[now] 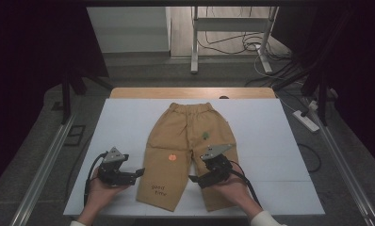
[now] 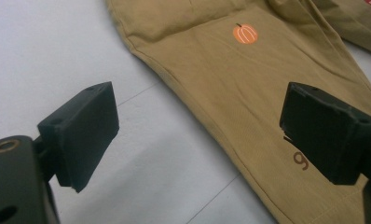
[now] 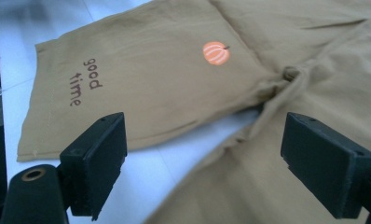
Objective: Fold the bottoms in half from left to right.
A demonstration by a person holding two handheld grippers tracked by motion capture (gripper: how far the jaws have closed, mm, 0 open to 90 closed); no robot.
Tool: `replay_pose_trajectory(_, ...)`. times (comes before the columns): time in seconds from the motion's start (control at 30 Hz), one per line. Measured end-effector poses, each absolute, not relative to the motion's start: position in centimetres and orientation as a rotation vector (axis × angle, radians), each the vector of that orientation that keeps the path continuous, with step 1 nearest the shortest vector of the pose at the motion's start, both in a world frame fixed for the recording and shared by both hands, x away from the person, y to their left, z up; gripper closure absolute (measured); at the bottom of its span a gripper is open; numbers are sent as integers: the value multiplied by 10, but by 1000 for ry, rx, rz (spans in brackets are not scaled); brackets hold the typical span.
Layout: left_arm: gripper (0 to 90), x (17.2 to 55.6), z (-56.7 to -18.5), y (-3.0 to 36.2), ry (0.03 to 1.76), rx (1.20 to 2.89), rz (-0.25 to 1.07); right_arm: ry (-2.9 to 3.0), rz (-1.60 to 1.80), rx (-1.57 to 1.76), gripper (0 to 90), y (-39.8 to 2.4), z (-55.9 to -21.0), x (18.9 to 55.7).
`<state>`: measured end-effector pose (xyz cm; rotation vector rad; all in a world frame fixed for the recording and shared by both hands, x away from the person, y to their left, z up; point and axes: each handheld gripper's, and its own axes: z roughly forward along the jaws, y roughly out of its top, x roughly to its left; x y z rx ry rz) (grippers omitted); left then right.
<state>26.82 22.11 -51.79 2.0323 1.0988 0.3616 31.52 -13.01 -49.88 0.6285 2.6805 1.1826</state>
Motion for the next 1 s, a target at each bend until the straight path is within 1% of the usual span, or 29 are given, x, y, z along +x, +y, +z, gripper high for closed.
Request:
replay_pose_trajectory(0.5,116,268,-518,221,1102,2026,370,2728,1186,534,151,-92,-503,311)
replay_pose_trajectory(1.0,116,269,-518,222,1110,2024,371,2774,1178,471,152,-64,-509,306)
